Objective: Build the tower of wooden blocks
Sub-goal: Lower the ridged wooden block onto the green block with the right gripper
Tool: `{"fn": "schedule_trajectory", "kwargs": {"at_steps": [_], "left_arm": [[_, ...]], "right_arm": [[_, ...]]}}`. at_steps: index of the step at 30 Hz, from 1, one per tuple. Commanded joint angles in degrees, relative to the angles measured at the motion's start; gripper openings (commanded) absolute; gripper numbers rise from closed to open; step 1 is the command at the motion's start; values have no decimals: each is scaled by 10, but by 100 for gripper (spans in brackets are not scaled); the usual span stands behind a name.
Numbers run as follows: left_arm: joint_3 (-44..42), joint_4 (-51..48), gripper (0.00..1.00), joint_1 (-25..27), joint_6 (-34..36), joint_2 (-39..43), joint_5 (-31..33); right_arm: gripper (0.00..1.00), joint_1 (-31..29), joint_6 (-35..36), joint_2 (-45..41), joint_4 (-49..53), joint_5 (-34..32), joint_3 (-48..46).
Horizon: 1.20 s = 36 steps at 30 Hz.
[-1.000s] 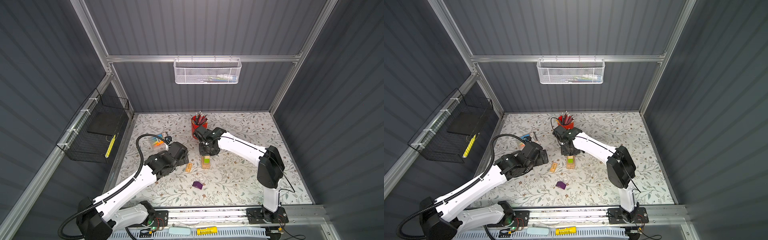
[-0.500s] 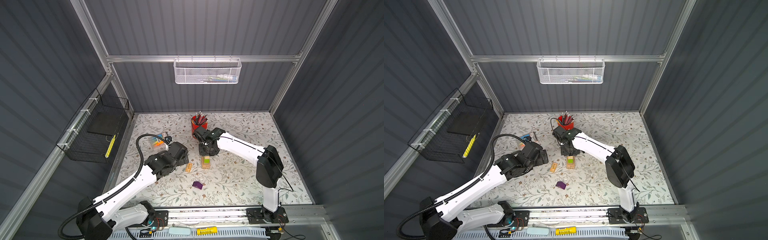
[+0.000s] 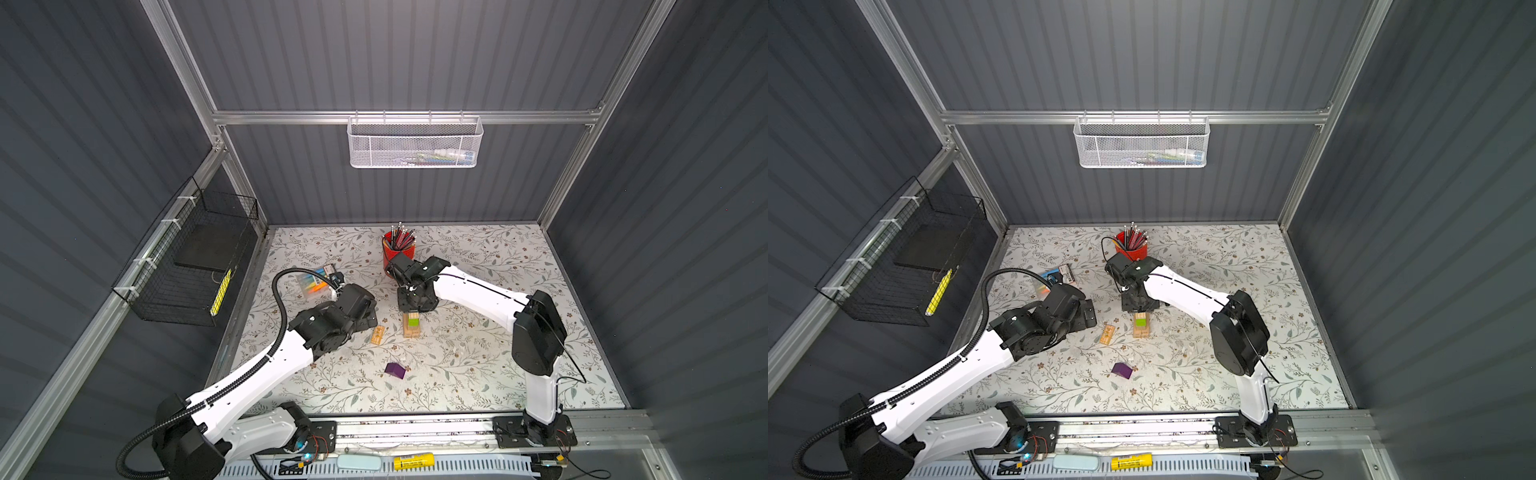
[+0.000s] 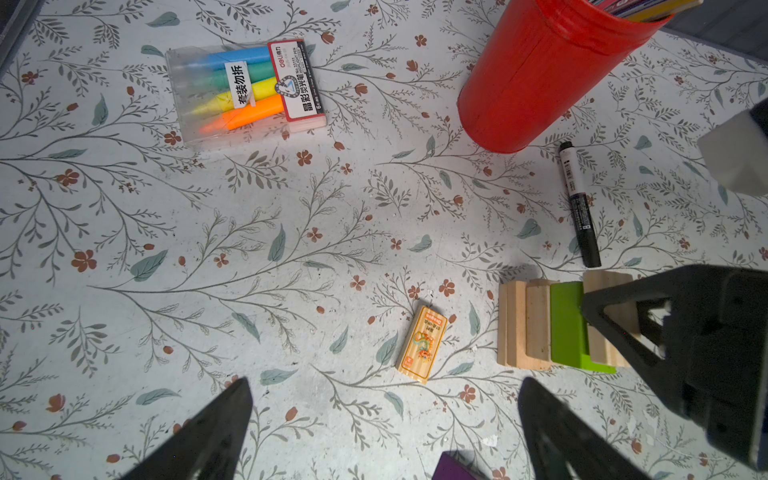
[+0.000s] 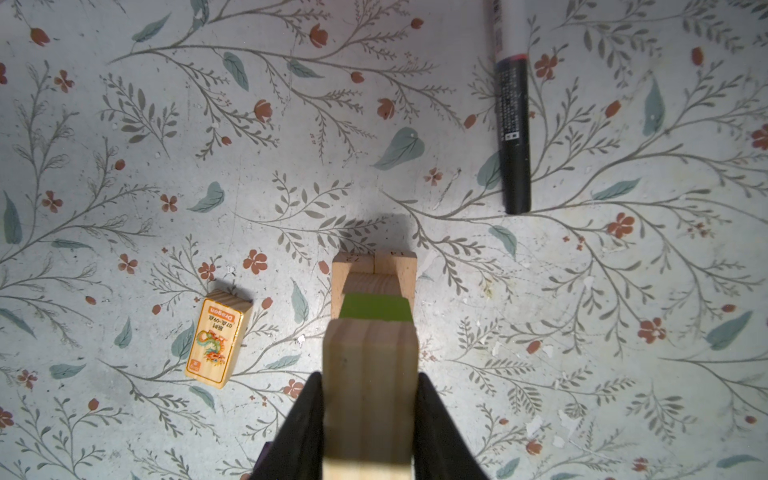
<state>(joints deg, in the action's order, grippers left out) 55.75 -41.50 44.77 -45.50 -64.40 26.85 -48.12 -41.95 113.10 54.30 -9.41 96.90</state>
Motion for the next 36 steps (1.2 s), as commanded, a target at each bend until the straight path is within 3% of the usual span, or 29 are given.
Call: {"fn": "schedule_trajectory", "kwargs": {"at_steps": [1,18,36], "left_arm": [[-1,-9,100,-5,0,-5,2],[2,-9,100,-5,-2,-7,1],[-1,-10,100,-5,-3,-4,2]], "right_arm": [[32,-3,-8,15,3,-4,-9],[48,-7,-15,7,-3,6,-19],[42,-12,-21,14,-1,-1,-21]]}}
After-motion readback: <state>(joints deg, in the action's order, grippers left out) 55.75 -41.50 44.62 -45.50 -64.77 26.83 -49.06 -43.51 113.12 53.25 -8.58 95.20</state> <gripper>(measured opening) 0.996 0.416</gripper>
